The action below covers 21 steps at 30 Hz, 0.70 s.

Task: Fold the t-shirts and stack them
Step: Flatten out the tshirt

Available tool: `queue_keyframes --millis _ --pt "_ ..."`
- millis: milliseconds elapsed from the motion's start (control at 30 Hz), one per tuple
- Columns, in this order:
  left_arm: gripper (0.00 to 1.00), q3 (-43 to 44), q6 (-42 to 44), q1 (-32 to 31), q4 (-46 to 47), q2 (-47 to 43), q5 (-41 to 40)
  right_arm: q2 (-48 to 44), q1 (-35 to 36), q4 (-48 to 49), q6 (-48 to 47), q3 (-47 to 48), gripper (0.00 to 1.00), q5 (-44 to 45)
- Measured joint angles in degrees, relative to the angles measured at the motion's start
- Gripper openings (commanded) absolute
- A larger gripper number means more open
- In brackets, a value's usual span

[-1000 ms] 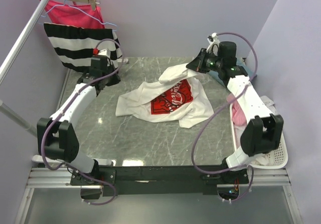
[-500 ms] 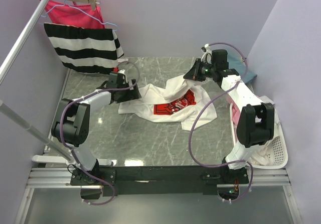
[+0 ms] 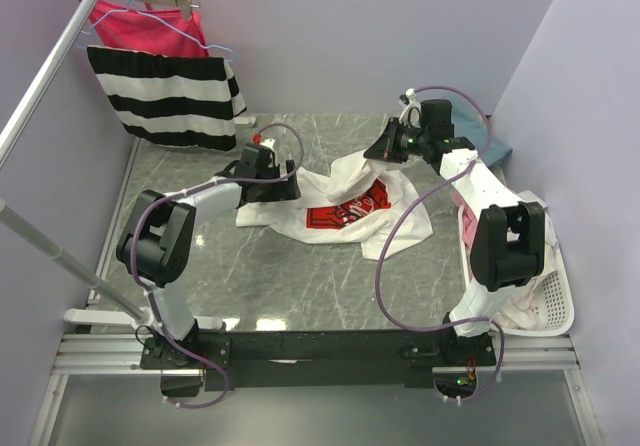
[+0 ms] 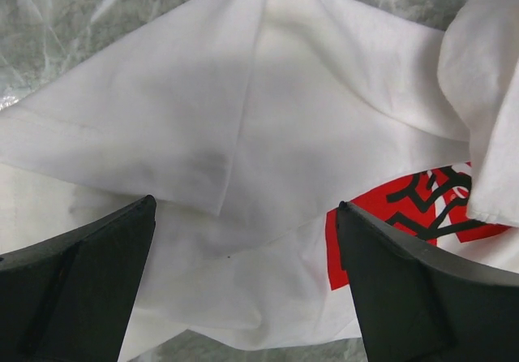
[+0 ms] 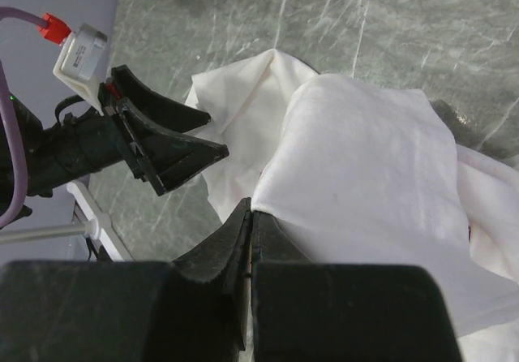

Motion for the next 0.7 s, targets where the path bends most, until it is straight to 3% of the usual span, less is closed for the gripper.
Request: queue_keyframes --millis 367,600,700 --pt "0.99 -0.02 3.1 -1.42 -6.62 -4.94 -11.3 0.02 0.0 0.0 0.0 0.0 0.0 -0.22" --pt "0.99 -0.48 4.74 -1.42 -7.76 -5.44 -14.43 0.0 0.0 -0.17 -0.07 0.0 0.0 -0.22" --pt "0.94 -0.61 5.44 -1.42 -7.96 -4.76 -15.1 0.0 0.0 -0.26 -0.26 0.0 0.0 -0.2"
